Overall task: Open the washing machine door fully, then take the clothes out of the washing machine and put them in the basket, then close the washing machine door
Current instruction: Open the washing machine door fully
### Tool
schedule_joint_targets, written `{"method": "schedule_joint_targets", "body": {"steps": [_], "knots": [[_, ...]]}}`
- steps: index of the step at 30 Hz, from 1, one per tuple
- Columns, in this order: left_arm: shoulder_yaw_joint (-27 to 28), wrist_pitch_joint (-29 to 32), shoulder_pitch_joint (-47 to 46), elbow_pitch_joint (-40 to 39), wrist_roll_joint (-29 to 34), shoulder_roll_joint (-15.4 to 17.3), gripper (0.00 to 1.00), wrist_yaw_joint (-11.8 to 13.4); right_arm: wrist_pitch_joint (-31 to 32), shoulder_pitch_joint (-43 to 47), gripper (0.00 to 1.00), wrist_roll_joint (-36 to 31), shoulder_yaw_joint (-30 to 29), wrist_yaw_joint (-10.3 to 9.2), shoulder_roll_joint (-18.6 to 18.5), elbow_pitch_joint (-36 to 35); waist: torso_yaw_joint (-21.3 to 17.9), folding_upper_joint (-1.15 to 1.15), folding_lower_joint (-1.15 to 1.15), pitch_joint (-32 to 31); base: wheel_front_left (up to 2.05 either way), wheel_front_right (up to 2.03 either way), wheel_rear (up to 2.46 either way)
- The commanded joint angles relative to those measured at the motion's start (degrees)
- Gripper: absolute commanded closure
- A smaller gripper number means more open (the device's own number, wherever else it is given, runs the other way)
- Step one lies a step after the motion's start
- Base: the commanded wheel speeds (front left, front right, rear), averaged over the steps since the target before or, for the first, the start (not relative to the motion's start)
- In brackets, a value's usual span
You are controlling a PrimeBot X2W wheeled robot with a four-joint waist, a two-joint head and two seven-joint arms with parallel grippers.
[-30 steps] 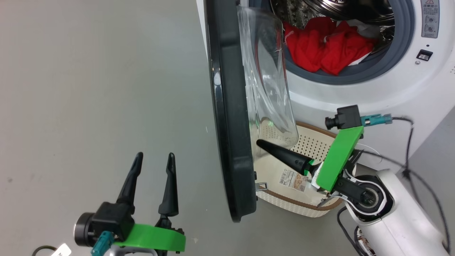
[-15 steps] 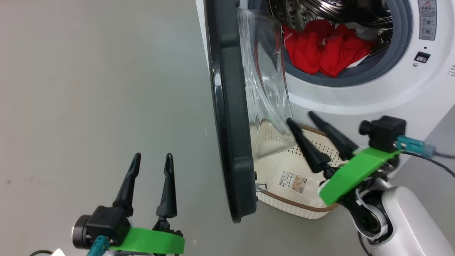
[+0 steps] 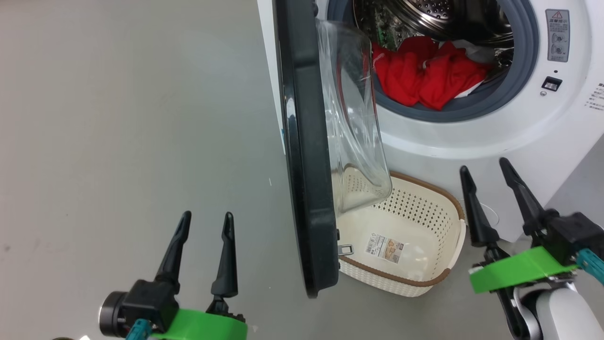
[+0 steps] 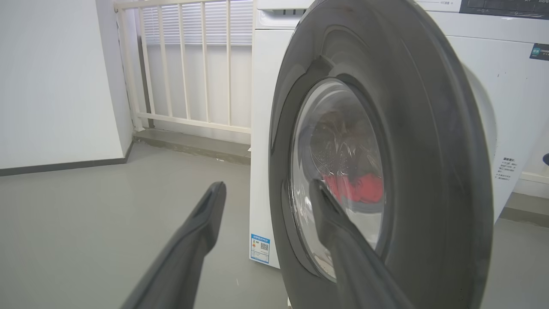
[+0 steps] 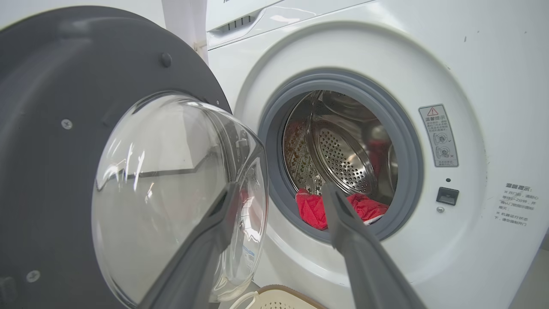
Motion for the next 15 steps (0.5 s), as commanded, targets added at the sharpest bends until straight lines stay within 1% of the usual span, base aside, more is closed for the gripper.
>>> {"method": "schedule_joint_targets", "body": {"steps": [1, 6, 10, 15], "knots": [[1.8, -0.7, -0.4, -1.3, 0.8, 0.9, 0.00, -0.3, -1.4, 0.4, 0.00, -0.6, 0.4, 0.36, 0.3, -1.6, -0.1, 0.00, 0.00, -0.2, 0.00, 0.00, 0.00], [2.1, -0.7, 0.0, -1.0, 1.0, 0.7, 0.00, -0.6, -3.9, 3.9, 0.00, -2.2, -1.6, 0.36, 0.3, -1.6, -0.3, 0.00, 0.00, -1.0, 0.00, 0.00, 0.00], [2.2, -0.7, 0.3, -0.6, 1.2, 0.7, 0.00, -0.9, -4.7, 6.4, 0.00, -4.1, -2.1, 0.36, 0.3, -2.1, -0.6, 0.00, 0.00, -1.3, 0.00, 0.00, 0.00], [2.9, -0.7, 0.8, -0.7, 1.2, 0.4, 0.00, -1.0, -5.2, 8.0, 0.00, -4.2, -2.4, 0.36, 0.3, -2.9, -1.3, 0.00, 0.00, -1.0, 0.00, 0.00, 0.00]]}}
